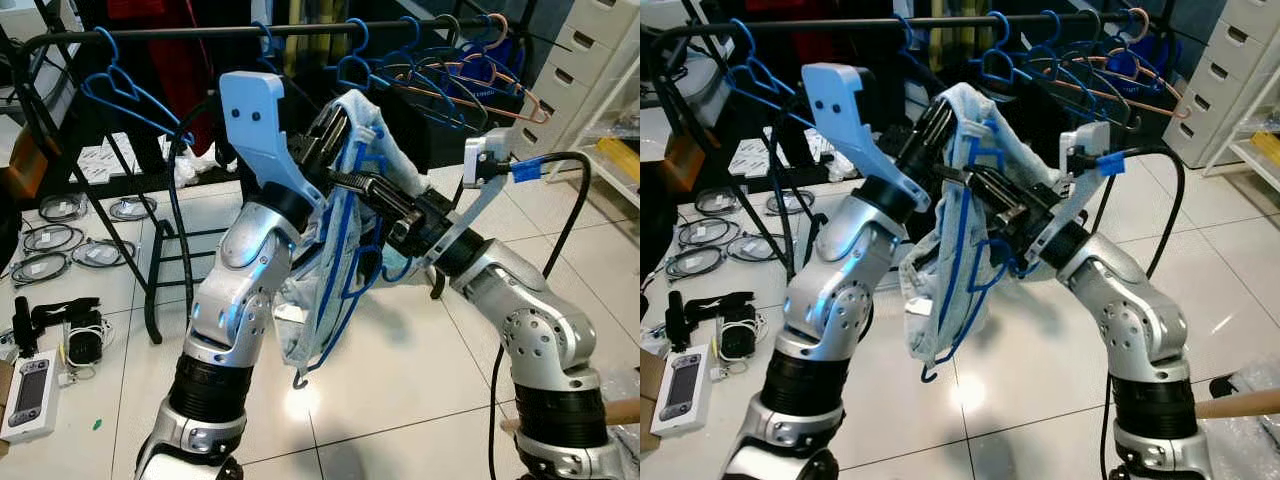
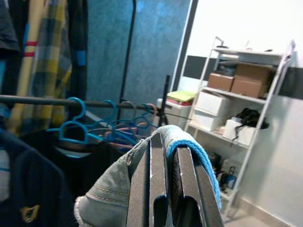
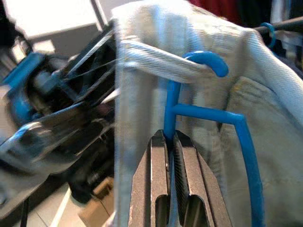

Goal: Hang hanger

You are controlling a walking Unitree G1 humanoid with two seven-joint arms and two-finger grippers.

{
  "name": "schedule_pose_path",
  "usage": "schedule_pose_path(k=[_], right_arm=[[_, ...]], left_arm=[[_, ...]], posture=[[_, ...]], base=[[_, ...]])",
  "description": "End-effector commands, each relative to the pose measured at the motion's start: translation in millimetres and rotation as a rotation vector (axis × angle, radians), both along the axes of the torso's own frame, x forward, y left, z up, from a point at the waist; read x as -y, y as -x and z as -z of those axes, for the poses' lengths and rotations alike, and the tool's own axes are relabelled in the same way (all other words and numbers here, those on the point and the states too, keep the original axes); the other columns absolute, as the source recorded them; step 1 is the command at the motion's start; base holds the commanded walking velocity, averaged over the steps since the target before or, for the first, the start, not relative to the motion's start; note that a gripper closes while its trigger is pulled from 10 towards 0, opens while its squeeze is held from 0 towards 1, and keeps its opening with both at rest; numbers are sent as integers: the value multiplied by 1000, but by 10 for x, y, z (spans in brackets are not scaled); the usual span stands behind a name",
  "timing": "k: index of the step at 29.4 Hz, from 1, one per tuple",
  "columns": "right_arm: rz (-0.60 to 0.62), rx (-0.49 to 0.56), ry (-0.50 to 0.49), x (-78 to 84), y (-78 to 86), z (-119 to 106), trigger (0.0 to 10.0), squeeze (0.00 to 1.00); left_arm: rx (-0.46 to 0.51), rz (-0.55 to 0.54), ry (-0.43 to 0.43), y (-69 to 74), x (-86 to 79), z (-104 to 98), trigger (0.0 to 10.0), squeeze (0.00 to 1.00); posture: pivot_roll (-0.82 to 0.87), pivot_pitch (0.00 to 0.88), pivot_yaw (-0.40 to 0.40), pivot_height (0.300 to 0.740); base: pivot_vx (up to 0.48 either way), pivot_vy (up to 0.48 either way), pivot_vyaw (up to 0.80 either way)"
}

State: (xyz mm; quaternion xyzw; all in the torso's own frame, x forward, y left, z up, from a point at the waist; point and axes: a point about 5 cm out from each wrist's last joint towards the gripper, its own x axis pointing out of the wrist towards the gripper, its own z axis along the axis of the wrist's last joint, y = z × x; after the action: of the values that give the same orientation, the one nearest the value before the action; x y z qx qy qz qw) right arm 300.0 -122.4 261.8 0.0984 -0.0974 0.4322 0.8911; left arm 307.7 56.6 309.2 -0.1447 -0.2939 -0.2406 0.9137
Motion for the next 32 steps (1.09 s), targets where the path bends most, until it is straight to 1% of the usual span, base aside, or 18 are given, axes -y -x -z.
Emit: schedule_pose_path(k=[1,2,4,6,11,12,14,15,17,18,19,21,24,25,28,30,31,32], right_arm=[[-36,-37,79,-82,29,146,0,0],[-36,-37,79,-82,29,146,0,0],[-66,-16,137,-131,61,172,0,0],[-66,-16,137,-131,61,172,0,0],[-88,21,180,-183,78,164,0,0],[-127,32,243,-225,109,193,0,0],[-127,32,243,-225,109,193,0,0],[-162,28,317,-250,143,252,0,0],[-176,-14,462,-208,164,422,0,0],[-172,-29,498,-177,164,471,0,0],[-172,-29,498,-177,164,471,0,0],[-192,-36,540,-126,194,509,0,0],[-224,-32,551,-112,236,505,0,0],[-269,-22,554,-104,291,490,0,0],[-297,-11,544,-98,327,468,0,0],[-315,13,486,-71,361,385,0,0],[-315,13,486,-71,361,385,0,0],[-310,23,420,-36,367,298,0,0]], left_arm=[[40,-35,25,20,-77,-69,10000,0],[40,-35,25,20,-77,-69,10000,0],[23,-67,17,-14,-139,-41,10000,0],[23,-67,17,-14,-139,-41,10000,0],[0,-92,-3,-33,-183,9,10000,0],[-7,-98,-13,-33,-193,31,10000,0],[-7,-98,-13,-33,-193,31,10000,0],[-8,-101,-18,-29,-203,38,10000,0],[11,-89,-17,-16,-209,12,10000,0],[20,-77,-17,-10,-206,-1,10000,0],[20,-77,-17,-10,-206,-1,10000,0],[42,-55,-39,8,-179,-15,10000,0],[51,-45,-55,18,-162,-14,10000,0],[56,-30,-66,27,-142,-13,10000,0],[61,-20,-79,36,-125,-11,10000,0],[65,-21,-106,42,-107,-2,10000,0],[65,-21,-106,42,-107,-2,10000,0],[60,-36,-110,34,-129,7,10000,0]], posture=[[-88,160,17,740],[-88,160,17,740],[-86,160,16,740],[-86,160,16,740],[-81,158,10,740],[-81,158,10,740],[-81,158,10,740],[-80,156,6,740],[-83,154,5,740],[-83,154,5,740],[-83,154,5,740],[-84,153,8,740],[-86,153,11,740],[-87,152,11,740],[-87,155,12,740],[-84,158,12,740],[-84,158,12,740],[-83,161,15,740]], base=[[0,0,0],[0,0,0],[0,0,0],[0,0,0],[0,0,0],[0,0,0],[0,0,0],[0,0,0],[0,0,0],[0,0,0],[0,0,0],[0,0,0],[0,0,0],[0,0,0],[0,0,0],[0,0,0],[0,0,0],[0,0,0]])
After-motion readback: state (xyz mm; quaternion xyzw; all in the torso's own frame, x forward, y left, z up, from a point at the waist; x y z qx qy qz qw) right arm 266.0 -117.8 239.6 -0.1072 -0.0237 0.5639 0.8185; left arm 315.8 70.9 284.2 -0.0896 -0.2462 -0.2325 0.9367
